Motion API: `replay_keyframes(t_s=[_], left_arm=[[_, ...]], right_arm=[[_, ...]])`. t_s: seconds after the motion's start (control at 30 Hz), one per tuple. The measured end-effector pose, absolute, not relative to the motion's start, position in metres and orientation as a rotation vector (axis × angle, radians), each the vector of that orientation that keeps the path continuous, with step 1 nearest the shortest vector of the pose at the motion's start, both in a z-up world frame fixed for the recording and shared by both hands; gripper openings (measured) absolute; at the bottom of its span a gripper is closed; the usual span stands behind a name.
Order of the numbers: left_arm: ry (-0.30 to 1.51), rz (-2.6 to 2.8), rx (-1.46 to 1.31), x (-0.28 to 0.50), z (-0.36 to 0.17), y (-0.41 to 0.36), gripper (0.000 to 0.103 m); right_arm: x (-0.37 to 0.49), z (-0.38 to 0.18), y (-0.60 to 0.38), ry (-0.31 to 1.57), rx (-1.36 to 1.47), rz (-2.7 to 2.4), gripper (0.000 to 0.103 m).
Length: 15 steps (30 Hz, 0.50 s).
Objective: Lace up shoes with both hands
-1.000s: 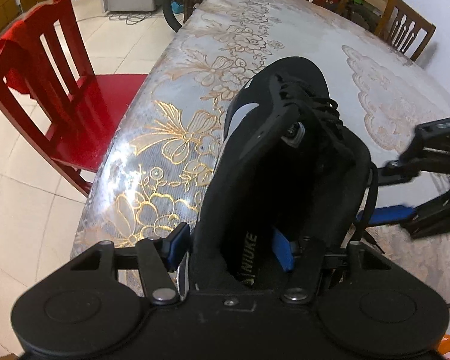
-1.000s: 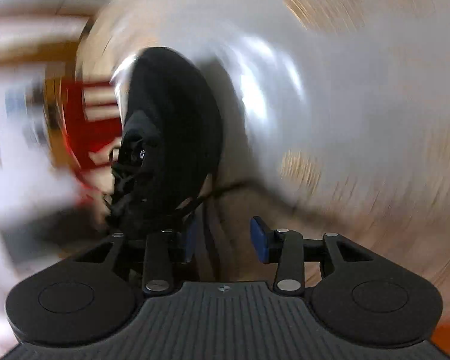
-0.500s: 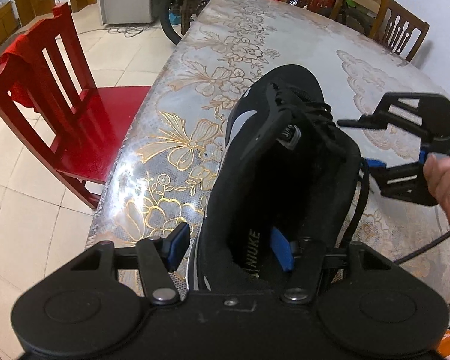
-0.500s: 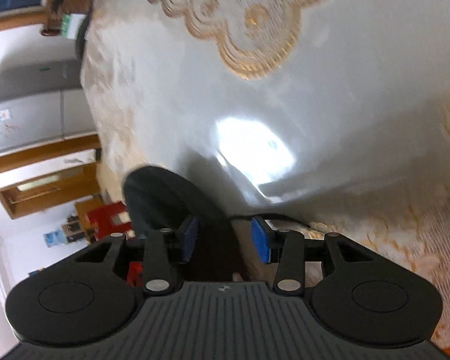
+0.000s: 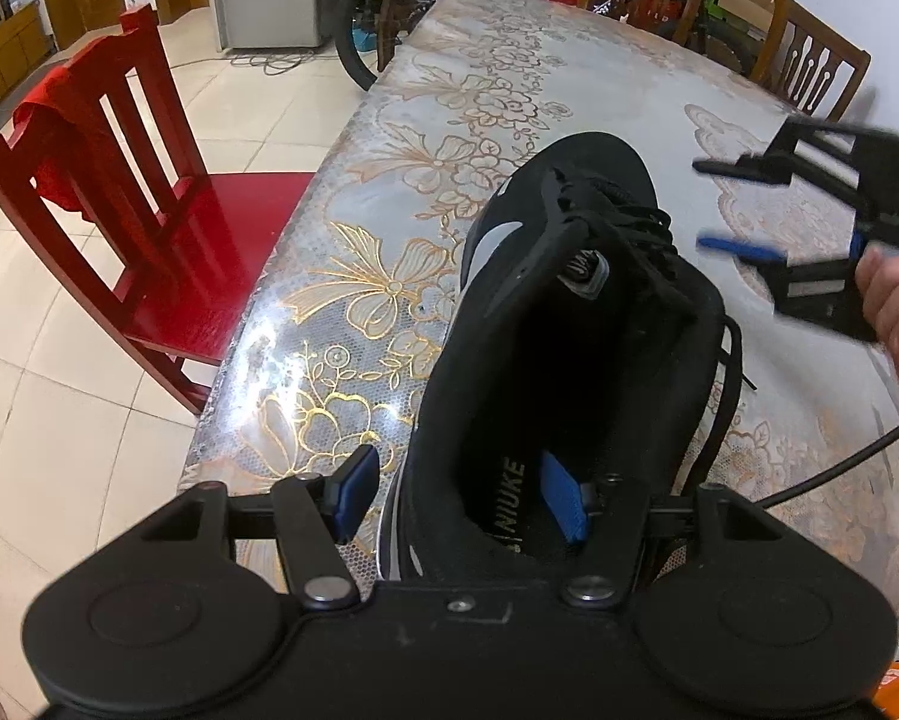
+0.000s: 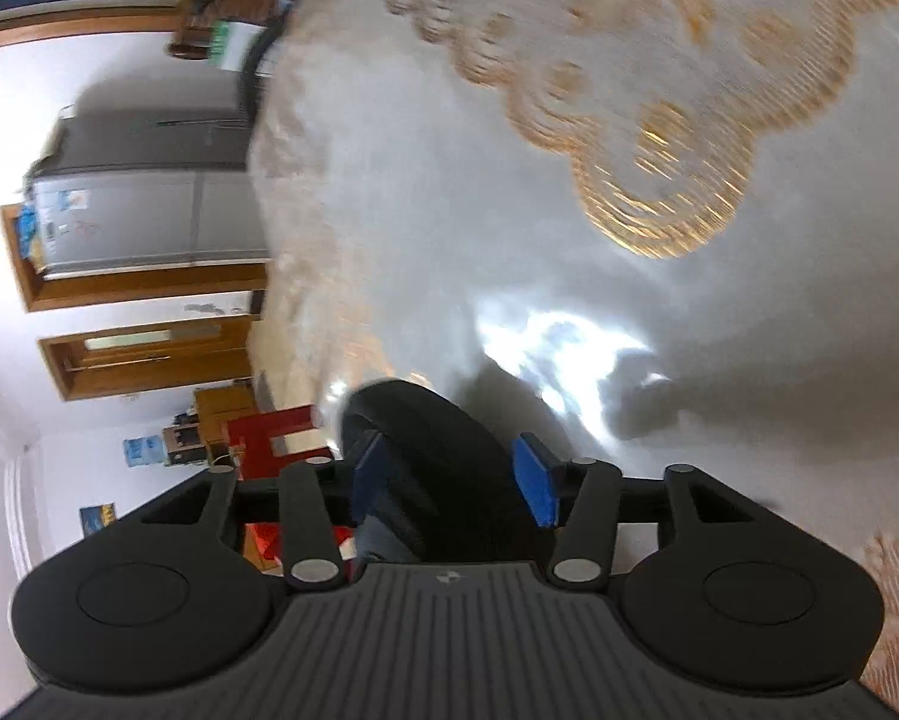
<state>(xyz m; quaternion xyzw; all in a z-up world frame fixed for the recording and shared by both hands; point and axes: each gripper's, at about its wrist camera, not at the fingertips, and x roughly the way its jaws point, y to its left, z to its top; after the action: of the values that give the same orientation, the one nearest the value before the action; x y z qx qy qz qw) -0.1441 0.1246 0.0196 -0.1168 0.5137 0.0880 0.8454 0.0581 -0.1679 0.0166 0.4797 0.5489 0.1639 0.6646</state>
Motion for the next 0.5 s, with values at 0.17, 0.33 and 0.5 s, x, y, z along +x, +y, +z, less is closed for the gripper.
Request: replay_keyframes(t_s=[0.17,0.33,0.5], left_arm=[[1.079,0.197,-0.250,-0.145,0.020,0.124,0.057],[1.075,0.216,-0.276,-0.148,0.019,0.127,0.057],[1.074,0.228,-0.294,-0.149,0.019,0.128,0.057]], right_arm=[[0.076,0.057,-0.141,1.129,0.870,0.617,0.006],[0.082,0.104,-0.113,1.074,0.575,0.810,0.010],[0.066,0.083,-0.129,1.363,0.650,0.585,0.057]])
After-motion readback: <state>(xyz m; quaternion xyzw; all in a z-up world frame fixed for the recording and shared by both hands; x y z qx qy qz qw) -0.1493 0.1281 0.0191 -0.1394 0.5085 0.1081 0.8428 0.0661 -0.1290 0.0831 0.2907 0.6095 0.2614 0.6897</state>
